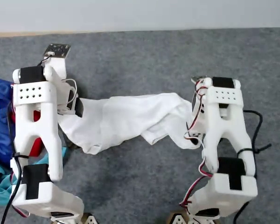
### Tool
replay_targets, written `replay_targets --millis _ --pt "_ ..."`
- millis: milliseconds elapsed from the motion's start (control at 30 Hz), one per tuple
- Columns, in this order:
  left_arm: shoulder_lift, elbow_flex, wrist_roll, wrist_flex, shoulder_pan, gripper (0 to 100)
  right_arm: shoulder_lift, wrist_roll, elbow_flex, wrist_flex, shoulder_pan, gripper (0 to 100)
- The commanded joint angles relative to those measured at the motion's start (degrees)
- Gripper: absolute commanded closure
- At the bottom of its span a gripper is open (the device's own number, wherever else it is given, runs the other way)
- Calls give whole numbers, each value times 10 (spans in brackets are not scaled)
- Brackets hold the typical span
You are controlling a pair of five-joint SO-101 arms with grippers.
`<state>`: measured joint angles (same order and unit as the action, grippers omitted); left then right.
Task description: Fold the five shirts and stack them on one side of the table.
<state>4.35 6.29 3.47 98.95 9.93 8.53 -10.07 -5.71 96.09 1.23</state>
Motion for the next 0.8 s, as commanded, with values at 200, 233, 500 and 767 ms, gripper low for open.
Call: replay_targets --millis 200,233,500,767 --pt "-31 3 1 14 -20 794 36 -1 45 -21 -52 750" --pt "-31 3 1 14 -20 794 42 -1 45 -22 -49 750" --pt "-29 3 3 13 -19 794 57 -4 45 -24 -31 861" --pt "-26 2 1 6 -20 794 55 -7 45 -39 -33 970"
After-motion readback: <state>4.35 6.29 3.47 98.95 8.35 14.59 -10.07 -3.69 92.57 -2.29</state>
